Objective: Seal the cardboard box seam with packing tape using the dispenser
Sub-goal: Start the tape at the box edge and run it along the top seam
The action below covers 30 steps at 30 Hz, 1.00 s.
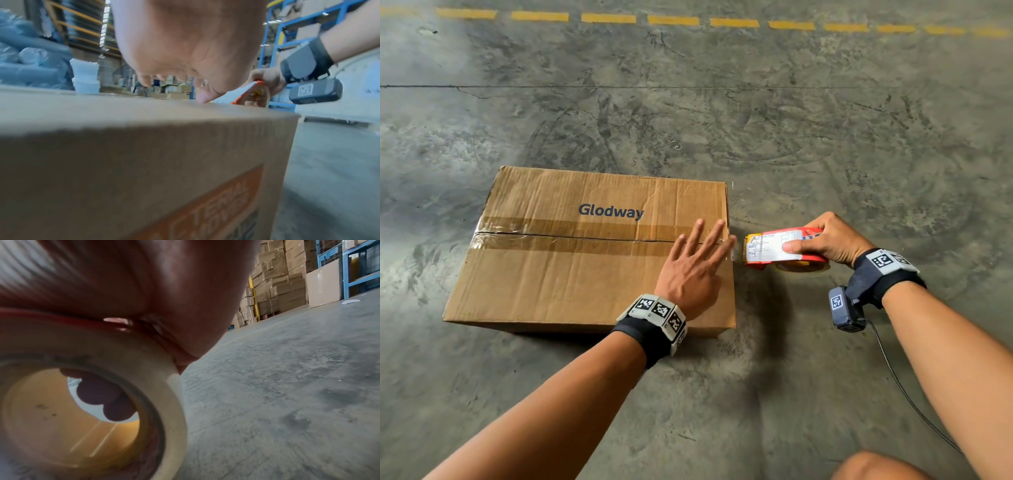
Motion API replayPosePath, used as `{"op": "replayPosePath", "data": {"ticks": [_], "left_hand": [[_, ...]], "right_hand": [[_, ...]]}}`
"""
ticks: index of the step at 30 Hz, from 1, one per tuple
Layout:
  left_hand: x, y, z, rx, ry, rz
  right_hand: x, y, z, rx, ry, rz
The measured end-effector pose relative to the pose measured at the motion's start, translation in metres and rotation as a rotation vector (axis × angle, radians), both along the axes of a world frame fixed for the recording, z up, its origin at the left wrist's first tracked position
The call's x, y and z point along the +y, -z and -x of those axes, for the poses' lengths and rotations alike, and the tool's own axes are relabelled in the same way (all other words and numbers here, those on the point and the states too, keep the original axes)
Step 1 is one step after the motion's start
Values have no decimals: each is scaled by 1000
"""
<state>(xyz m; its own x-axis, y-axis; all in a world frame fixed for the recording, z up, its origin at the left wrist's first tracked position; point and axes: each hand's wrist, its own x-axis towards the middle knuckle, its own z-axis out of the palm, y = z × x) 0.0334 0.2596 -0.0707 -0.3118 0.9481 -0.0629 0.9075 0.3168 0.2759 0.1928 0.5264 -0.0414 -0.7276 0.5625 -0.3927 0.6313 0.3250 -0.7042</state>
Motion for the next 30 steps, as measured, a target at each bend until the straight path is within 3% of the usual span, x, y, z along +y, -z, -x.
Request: {"op": "replayPosePath", "data": {"ticks": [3, 25, 30], "left_hand": [[5, 11, 0, -15, 79, 16], [7, 26, -14, 9, -61, -29], [6, 26, -13, -8, -45, -6]], "right_hand": [[-2, 2, 2, -13, -12, -3], [-37, -35, 51, -174, -124, -293], [-66, -4, 48, -469, -377, -614]]}}
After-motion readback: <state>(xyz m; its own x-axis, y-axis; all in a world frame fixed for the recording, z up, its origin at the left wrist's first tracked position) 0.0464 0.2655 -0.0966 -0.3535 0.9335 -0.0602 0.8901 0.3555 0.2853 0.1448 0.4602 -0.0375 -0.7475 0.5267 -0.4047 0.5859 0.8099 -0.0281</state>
